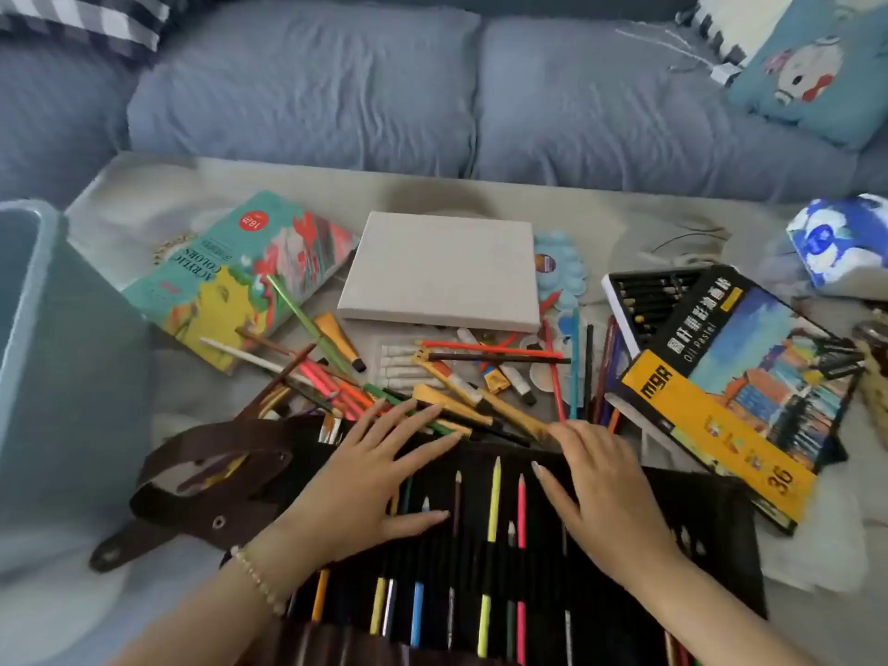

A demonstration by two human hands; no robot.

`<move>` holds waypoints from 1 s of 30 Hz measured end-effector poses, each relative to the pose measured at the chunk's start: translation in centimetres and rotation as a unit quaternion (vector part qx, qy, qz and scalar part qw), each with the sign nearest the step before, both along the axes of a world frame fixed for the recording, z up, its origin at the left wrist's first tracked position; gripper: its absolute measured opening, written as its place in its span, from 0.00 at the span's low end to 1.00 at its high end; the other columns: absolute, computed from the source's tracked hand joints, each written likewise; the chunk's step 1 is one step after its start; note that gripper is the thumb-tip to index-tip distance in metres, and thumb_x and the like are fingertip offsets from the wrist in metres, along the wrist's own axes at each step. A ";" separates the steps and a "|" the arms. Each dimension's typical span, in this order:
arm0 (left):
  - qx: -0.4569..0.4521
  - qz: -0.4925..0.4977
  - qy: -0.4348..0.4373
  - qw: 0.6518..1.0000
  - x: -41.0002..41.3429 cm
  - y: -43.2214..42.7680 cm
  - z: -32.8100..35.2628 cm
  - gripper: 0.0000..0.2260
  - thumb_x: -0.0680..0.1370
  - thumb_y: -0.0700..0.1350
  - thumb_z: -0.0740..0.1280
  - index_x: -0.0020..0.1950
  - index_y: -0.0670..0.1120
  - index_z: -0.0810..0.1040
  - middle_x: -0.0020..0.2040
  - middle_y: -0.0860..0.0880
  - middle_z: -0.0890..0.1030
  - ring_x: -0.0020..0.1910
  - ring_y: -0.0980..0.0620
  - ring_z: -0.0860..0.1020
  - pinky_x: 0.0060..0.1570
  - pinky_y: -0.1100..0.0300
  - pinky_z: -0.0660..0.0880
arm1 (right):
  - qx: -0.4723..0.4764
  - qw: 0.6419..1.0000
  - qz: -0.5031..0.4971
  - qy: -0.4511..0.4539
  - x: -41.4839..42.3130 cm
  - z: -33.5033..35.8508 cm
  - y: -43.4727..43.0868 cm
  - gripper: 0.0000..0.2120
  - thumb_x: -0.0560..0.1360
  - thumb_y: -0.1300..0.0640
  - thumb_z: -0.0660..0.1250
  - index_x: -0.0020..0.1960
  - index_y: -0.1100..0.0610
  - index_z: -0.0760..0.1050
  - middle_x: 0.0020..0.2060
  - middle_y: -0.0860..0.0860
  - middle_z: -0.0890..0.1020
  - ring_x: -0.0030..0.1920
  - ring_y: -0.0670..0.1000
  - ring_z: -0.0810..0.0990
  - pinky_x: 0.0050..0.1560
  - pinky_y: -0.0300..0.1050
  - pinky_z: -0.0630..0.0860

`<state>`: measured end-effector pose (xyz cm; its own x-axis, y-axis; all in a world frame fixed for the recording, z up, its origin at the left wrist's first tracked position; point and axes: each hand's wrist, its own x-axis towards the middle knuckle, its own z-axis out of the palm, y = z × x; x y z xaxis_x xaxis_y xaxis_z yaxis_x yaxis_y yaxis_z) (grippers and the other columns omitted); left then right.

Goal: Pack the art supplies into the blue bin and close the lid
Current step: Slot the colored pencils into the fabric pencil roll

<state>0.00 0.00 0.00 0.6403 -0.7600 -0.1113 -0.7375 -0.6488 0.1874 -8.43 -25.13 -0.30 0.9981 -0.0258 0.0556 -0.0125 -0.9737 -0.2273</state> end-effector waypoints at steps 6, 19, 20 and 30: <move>-0.052 -0.008 -0.037 0.998 0.2 0.4 -1.7 0.32 0.75 0.72 0.53 0.76 0.63 0.52 0.77 0.58 0.55 0.76 0.55 0.50 0.73 0.59 0.37 | -0.039 0.997 0.012 -0.060 0.1 -2.2 -0.7 0.14 0.78 0.44 0.51 0.54 0.50 0.71 0.44 0.43 0.74 0.44 0.47 0.74 0.44 0.41 0.70; -0.122 -0.021 -0.054 0.991 0.3 0.9 -1.9 0.31 0.72 0.75 0.50 0.73 0.69 0.54 0.76 0.66 0.47 0.76 0.62 0.44 0.72 0.56 0.49 | 0.018 0.991 0.062 -0.118 -0.1 -1.5 -1.3 0.12 0.77 0.40 0.51 0.47 0.43 0.71 0.37 0.39 0.77 0.40 0.43 0.75 0.42 0.32 0.68; -0.134 -0.014 -0.053 0.989 0.3 1.1 -1.5 0.30 0.72 0.73 0.51 0.73 0.67 0.58 0.76 0.65 0.50 0.75 0.61 0.47 0.72 0.55 0.51 | 0.027 0.989 0.074 -0.128 -0.3 -0.8 -1.3 0.11 0.77 0.40 0.52 0.47 0.42 0.71 0.35 0.40 0.78 0.39 0.42 0.76 0.37 0.30 0.69; -0.146 0.028 -0.126 0.981 -0.8 4.1 0.6 0.22 0.76 0.67 0.54 0.60 0.58 0.76 0.54 0.60 0.77 0.56 0.58 0.73 0.55 0.57 0.72 | 0.113 0.983 0.105 -0.097 -3.6 5.0 -4.3 0.12 0.74 0.32 0.54 0.49 0.33 0.73 0.38 0.35 0.80 0.33 0.37 0.79 0.32 0.37 0.73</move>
<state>-0.78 4.14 0.55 0.6613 -0.6988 0.2728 -0.7489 -0.6358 0.1867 -12.08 -29.40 4.67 0.9541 0.1457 0.2615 0.2477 -0.8748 -0.4164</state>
